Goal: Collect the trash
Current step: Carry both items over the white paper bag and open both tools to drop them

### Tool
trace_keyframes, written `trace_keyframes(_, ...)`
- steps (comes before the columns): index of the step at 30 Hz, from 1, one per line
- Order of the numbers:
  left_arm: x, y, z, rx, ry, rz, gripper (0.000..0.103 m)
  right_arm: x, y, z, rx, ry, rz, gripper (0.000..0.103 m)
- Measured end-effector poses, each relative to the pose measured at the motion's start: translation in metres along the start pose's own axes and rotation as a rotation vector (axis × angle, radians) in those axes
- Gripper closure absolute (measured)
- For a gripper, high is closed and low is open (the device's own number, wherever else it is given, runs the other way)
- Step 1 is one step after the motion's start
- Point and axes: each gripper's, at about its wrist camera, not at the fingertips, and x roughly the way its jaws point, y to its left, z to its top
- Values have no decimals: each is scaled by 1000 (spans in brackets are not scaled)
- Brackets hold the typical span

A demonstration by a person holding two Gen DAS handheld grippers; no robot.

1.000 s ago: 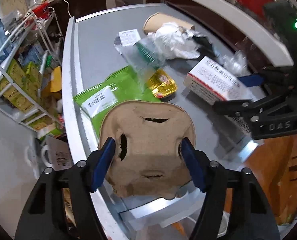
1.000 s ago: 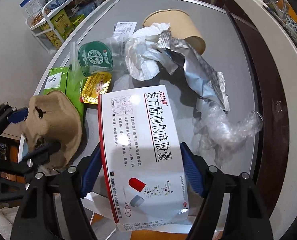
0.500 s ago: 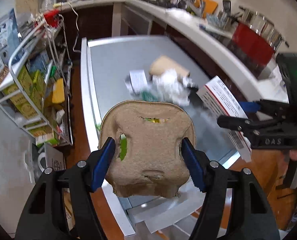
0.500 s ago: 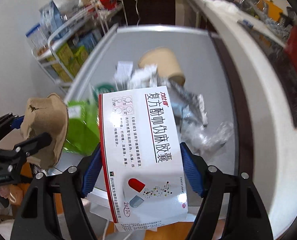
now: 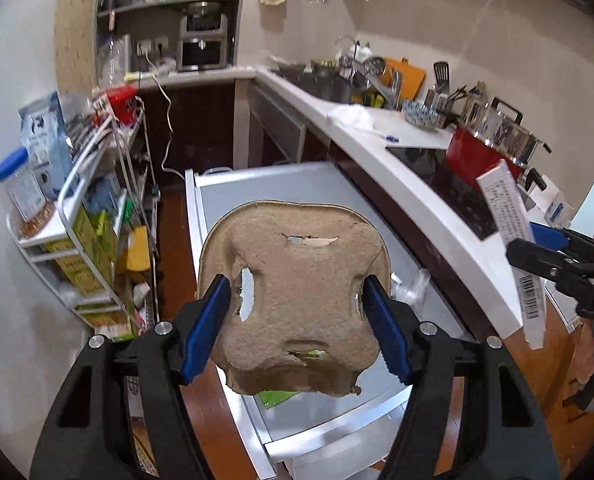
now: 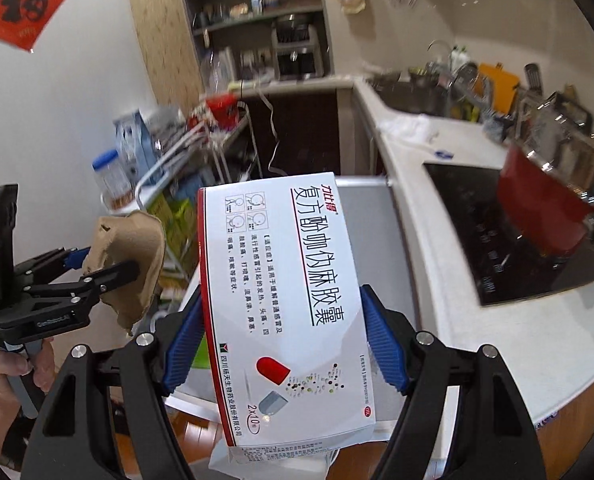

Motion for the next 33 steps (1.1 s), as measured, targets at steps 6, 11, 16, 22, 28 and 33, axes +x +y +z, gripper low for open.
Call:
trace_keyframes(6, -31, -7, 0, 23, -56, 1, 35, -41, -1, -16, 12, -40, -13, 30)
trace_keyframes(11, -44, -15, -6, 49, -63, -18, 35, -58, -2, -30, 24, -40, -27, 30)
trace_keyframes(16, -44, -25, -15, 97, -36, -45, 35, -65, -2, -44, 21, -7, -22, 30)
trace_keyframes(22, -26, -34, -56, 138, 155, -188, 35, -40, -2, -90, 15, 215, 68, 30)
trace_keyframes(28, 10, -42, -118, 152, 360, -227, 35, 6, 0, -154, 8, 456, 89, 30)
trace_keyframes(33, 51, -45, -172, 132, 538, -246, 35, 59, -8, -207, 64, 638, 102, 30)
